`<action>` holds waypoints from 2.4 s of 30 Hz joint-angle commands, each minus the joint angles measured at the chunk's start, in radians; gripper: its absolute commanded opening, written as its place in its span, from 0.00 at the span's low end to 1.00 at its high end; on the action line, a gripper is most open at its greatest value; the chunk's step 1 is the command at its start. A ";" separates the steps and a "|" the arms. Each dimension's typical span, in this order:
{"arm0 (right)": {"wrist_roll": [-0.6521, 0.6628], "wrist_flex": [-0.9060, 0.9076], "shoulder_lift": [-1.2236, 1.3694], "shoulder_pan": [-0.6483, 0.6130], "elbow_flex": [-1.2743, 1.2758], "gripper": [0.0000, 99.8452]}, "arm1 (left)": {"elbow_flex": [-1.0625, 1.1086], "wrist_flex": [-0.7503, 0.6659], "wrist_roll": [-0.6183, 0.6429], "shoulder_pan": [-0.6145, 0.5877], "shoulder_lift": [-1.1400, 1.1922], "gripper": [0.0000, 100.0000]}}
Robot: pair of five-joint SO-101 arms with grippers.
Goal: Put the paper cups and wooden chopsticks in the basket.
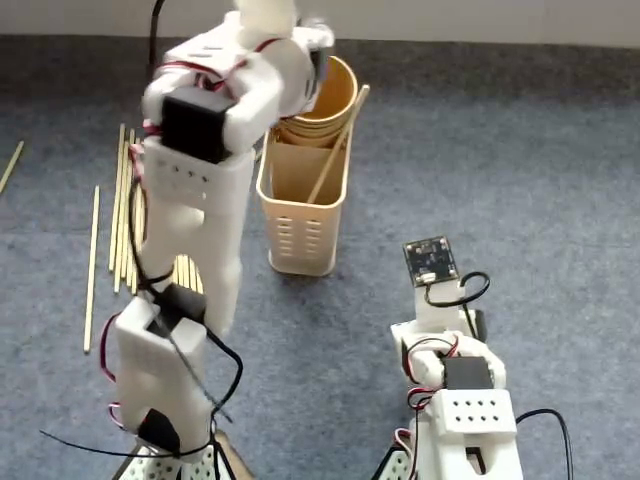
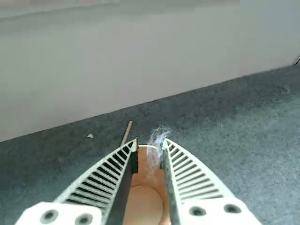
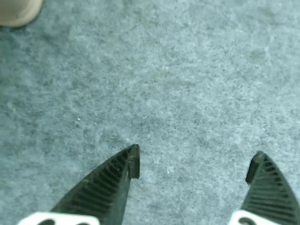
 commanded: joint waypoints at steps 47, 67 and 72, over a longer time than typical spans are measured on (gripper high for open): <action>0.011 -0.015 -0.013 -0.065 0.048 0.36 | 0.522 0.190 -0.569 -0.760 0.498 0.12; 0.011 -0.015 -0.013 -0.065 0.048 0.36 | 0.522 0.133 -0.542 -0.654 0.547 0.07; 0.011 -0.015 -0.013 -0.065 0.048 0.36 | 0.438 0.178 -0.542 -0.659 0.535 0.00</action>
